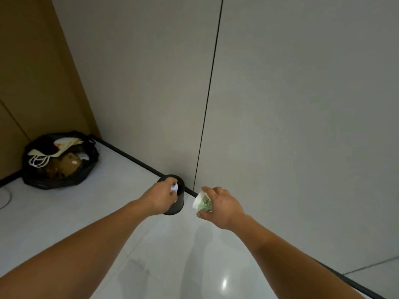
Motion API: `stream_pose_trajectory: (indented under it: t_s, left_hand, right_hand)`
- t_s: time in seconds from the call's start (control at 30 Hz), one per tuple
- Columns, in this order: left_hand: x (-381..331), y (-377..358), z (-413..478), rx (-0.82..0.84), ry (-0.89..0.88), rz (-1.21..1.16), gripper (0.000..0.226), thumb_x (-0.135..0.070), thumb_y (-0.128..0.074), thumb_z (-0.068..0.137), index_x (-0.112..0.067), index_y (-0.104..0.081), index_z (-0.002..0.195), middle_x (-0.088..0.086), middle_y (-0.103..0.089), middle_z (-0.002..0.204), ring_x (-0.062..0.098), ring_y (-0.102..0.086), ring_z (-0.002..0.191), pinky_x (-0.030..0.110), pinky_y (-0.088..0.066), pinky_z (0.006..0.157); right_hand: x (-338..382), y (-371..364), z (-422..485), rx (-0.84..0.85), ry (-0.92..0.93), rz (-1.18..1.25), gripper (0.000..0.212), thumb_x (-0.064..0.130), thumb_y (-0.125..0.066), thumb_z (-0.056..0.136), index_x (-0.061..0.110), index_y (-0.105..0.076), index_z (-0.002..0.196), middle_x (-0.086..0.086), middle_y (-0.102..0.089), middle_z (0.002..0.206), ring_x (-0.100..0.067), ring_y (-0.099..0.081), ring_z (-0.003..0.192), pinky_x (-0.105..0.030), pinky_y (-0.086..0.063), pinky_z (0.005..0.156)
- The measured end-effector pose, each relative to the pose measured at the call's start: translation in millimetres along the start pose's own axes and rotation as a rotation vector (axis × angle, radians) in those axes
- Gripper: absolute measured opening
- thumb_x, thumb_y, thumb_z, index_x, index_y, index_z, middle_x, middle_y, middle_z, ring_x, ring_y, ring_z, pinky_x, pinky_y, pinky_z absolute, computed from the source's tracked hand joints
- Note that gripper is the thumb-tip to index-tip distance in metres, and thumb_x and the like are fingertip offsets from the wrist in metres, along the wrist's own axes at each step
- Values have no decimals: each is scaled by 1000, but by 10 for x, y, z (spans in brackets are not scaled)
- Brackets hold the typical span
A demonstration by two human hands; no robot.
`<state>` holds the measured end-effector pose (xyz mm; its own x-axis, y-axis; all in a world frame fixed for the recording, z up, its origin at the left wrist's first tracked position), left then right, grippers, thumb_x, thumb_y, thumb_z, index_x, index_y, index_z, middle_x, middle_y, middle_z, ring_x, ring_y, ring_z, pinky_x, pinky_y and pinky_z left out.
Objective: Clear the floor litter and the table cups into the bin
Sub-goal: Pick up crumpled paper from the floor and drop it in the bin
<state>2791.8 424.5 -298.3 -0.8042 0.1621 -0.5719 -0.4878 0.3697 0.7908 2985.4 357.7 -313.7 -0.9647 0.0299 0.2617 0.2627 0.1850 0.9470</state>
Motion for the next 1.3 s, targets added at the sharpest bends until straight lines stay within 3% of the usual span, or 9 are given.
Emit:
stream_pose_trajectory:
  t_s: [0.27, 0.43, 0.7, 0.9, 1.13, 1.3]
  left_hand:
    - [438, 231, 816, 31, 26, 10, 41, -23, -45, 98, -20, -40, 138, 12, -54, 131, 26, -57, 107, 34, -51, 85]
    - [554, 420, 1484, 40, 53, 22, 39, -24, -46, 97, -19, -42, 135, 13, -55, 128, 22, -57, 99, 29, -48, 80]
    - [687, 830, 2610, 34, 68, 24, 42, -23, -47, 97, -16, -41, 138, 14, -53, 133, 26, -55, 112, 24, -41, 83]
    - [1074, 943, 3491, 111, 37, 34, 43, -22, -47, 97, -15, -40, 139, 12, -52, 136, 26, -53, 119, 21, -38, 86]
    - [1902, 825, 4561, 368, 33, 53, 38, -21, -46, 97, -11, -44, 134, 15, -54, 131, 28, -54, 114, 32, -45, 93]
    - [2396, 343, 5280, 475, 29, 99, 37, -21, -46, 98, -11, -42, 134, 15, -55, 131, 29, -54, 114, 28, -42, 85]
  right_hand:
    - [38, -70, 964, 27, -1, 33, 83, 61, -62, 81, 29, -26, 149, -3, -44, 139, -25, -43, 123, -37, -43, 98]
    - [-107, 12, 1818, 38, -12, 56, 82, 59, -63, 81, 26, -28, 148, -4, -45, 138, -26, -43, 123, -37, -43, 97]
    - [-107, 177, 3007, 67, -1, 70, 84, 57, -63, 82, 26, -24, 150, -5, -42, 141, -26, -41, 127, -39, -42, 101]
    - [95, -54, 3803, 142, -22, 54, 83, 57, -65, 82, 28, -24, 148, -7, -41, 142, -29, -42, 126, -41, -43, 100]
    - [262, -536, 4634, 219, -237, 164, 80, 55, -69, 79, 28, -30, 144, -3, -43, 139, -25, -45, 123, -34, -44, 95]
    - [102, -1203, 5266, 242, -366, 271, 76, 50, -72, 79, 27, -33, 140, -3, -43, 137, -24, -45, 122, -36, -47, 97]
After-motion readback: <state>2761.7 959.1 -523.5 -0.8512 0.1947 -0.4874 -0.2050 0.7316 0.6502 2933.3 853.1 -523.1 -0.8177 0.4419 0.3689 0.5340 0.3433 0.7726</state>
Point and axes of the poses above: each hand's wrist, its own z-axis towards the middle knuckle, its own y-axis out of the back of the hand, x = y × z, the point moved 3 cm from there along z, towards the middle knuckle
